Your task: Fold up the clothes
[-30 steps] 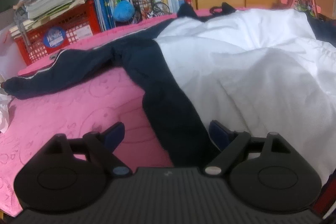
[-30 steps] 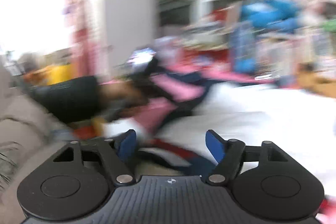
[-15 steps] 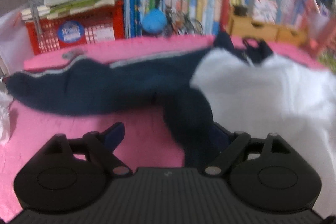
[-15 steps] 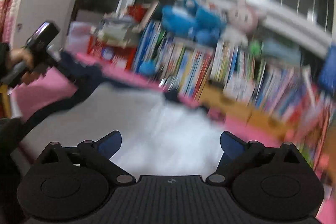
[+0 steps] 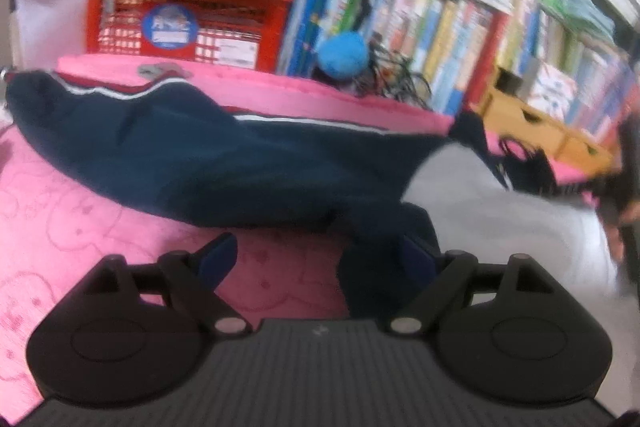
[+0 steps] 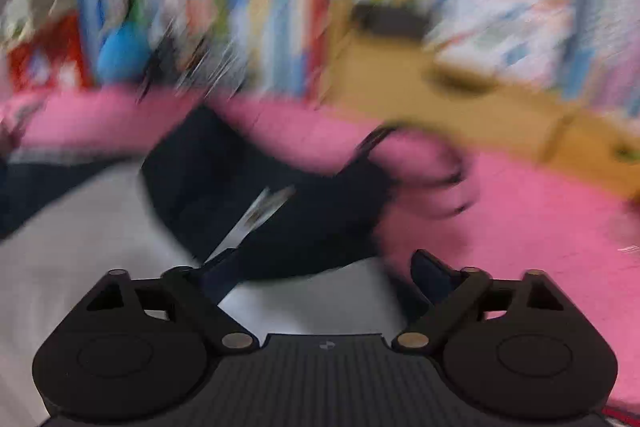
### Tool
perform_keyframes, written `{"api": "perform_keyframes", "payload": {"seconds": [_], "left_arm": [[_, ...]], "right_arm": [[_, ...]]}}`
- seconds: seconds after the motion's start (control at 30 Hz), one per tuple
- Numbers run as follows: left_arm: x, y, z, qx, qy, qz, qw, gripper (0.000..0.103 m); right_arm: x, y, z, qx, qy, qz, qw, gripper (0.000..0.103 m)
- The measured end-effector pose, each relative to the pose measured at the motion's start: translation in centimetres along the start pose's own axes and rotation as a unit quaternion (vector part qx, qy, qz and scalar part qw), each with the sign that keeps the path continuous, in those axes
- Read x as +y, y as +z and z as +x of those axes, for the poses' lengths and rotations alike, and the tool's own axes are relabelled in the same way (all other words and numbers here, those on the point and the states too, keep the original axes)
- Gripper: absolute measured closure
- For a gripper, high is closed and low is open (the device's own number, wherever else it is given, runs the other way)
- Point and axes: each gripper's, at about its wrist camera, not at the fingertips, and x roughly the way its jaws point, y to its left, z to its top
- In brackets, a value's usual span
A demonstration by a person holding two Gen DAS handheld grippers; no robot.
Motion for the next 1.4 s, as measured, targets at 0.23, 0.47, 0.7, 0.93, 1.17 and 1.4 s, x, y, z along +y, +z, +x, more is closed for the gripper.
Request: {"api": "perform_keyframes", "payload": {"seconds": [0.23,0.47,0.7,0.93,1.17,1.4], "left_arm": [[0.2,-0.7,1.3,0.002,0.005,0.017,0.9998,0.013],[0.2,-0.8,1.2,0.009,-0.01,0.02,0.9997,0.009],[0.8,4.0,-0.5,-0.019,-0.064,0.035,0.9972,0.01],[-4.3,10.8,6.3,-0.041,-0.229,0.206,0.9503,0.002],[-8.9,12.8,19.3,0.084,-0.175,0.203,0.9598,0.013],[-11.4,9.6,21.5,0.116,-0.127,0.256,0.9512,0.053]], "right_arm": [[1.5,2.4,-1.8,-0.108,-0.09,-0.035,0.989,0.095],[-0.8,5.9,0.4,-0.135,-0.125,-0.022,0.983,0.095],[-3.6,2.9,1.2,-0.034,0.026,0.029,0.999,0.012],[-2.2,0.4,2.4,0.011,0.044,-0.064,0.997,0.013],[-2.7,-0.4,2.7,0.012,0.083,-0.078,0.993,0.018],[-4.0,-0.5,3.1,-0.002,0.12,-0.058,0.991,0.032]]}}
